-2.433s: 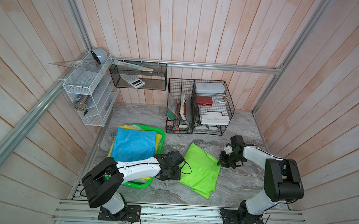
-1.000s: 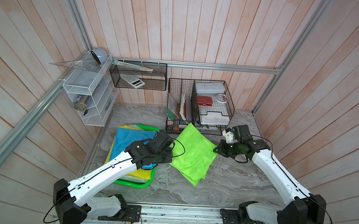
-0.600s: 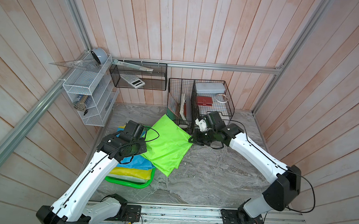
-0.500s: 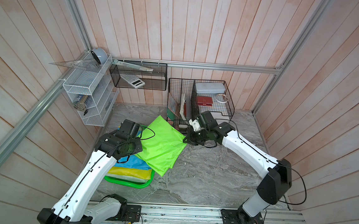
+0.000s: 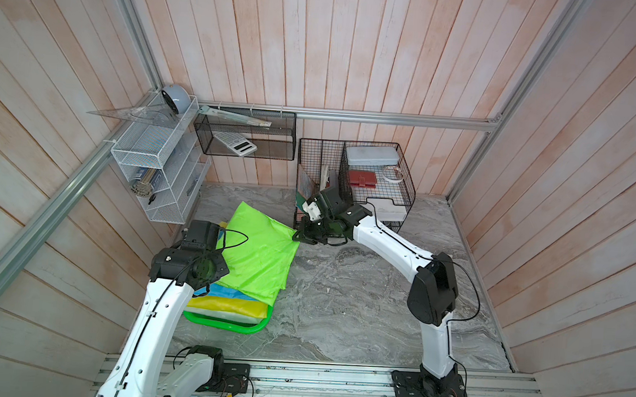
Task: Put the folded raincoat in the basket
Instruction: Place the raincoat in the basket.
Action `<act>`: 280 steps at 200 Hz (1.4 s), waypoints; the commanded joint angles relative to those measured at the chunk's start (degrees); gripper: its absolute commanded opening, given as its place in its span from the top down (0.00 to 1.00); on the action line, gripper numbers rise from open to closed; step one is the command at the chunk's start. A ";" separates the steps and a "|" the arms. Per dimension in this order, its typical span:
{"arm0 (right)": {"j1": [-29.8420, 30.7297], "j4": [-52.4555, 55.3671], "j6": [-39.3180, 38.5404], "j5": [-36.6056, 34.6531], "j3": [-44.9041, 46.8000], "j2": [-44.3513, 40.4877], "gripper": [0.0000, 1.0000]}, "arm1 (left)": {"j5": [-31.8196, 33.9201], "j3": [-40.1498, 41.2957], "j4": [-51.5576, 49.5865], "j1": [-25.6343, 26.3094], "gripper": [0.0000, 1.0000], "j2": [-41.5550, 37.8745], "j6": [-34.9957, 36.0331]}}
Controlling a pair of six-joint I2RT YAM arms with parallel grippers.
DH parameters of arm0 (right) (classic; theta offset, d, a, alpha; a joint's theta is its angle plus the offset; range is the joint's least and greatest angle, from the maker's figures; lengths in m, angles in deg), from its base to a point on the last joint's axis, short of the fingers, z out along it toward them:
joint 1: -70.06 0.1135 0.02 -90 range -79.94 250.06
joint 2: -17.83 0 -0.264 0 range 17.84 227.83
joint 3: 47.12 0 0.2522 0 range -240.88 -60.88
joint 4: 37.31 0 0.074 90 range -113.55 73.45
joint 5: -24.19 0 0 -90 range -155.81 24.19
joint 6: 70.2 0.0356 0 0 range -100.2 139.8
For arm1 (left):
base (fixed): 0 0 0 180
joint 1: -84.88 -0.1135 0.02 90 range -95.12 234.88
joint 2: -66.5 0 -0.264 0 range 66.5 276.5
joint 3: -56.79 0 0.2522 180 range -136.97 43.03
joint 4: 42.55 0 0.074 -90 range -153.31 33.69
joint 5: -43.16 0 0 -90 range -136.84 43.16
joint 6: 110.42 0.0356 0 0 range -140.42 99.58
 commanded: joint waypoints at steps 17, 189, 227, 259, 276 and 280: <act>0.98 0.38 0.66 0.67 -8.40 5.74 1.00 | 3.45 2.04 -0.48 -5.11 1.00 -2.00 0.97; 2.79 -1.41 1.85 3.88 -17.80 15.69 0.69 | 1.19 4.92 1.65 -10.39 0.53 -0.13 3.53; 2.81 0.42 -0.54 1.54 -17.67 13.16 0.53 | 1.11 3.66 0.44 -10.39 0.33 -1.70 3.53; 2.79 2.52 -3.61 -2.39 -15.58 8.96 0.45 | 3.63 -0.60 -1.50 -10.39 0.28 -3.61 3.48; 2.70 1.87 -4.98 -4.93 -12.72 5.84 0.41 | 3.56 -2.65 -0.88 -10.39 0.27 -5.31 3.50; 2.72 1.71 -5.26 -5.25 -12.15 5.16 0.40 | 3.36 -3.15 -0.71 -10.39 0.27 -5.67 3.43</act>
